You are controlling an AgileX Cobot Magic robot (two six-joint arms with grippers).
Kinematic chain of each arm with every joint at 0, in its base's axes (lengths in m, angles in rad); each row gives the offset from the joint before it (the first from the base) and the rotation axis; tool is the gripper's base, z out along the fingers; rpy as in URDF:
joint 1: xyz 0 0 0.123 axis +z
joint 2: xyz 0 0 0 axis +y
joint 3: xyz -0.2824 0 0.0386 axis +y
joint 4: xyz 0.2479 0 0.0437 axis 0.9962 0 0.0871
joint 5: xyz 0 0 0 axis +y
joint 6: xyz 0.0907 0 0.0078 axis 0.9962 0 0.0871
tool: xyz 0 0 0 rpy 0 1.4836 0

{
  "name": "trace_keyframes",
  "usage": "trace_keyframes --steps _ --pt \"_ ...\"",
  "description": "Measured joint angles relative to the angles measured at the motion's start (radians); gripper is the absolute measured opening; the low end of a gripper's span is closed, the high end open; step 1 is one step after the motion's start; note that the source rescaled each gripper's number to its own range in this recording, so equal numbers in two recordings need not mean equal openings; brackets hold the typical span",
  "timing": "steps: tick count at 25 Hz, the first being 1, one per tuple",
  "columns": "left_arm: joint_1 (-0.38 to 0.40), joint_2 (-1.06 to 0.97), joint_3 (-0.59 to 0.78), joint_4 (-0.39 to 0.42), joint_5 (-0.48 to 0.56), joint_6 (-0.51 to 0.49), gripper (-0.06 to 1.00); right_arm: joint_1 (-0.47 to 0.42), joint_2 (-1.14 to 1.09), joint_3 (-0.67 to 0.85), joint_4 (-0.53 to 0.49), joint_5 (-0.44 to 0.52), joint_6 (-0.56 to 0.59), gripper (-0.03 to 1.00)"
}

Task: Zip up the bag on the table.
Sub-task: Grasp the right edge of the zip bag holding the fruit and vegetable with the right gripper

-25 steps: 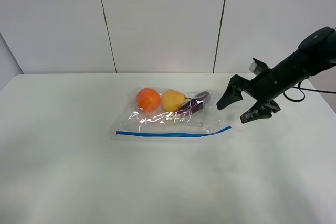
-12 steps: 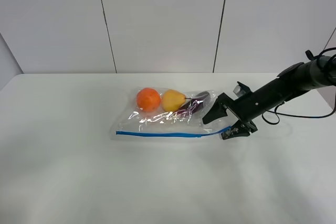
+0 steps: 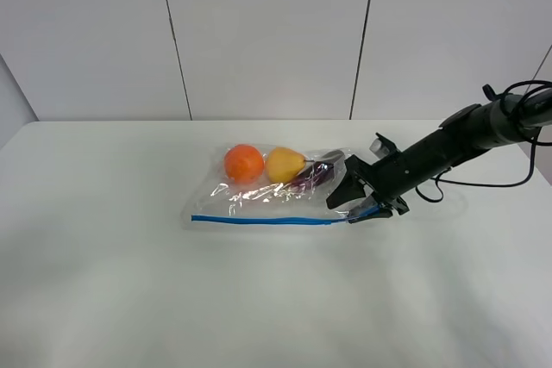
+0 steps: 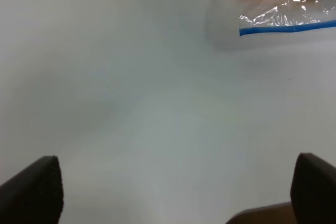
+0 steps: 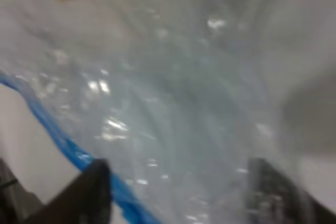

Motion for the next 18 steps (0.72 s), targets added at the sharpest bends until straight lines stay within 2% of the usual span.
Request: trace_keyframes --steps 4,18 --pt "0.0 0.0 0.0 0.0 0.0 0.0 1.0 0.0 0.0 -0.049 -0.001 0.045 0.032 0.46" --pt "0.0 0.0 0.0 0.0 0.0 0.0 1.0 0.0 0.0 -0.065 -0.088 0.121 0.053 0.44"
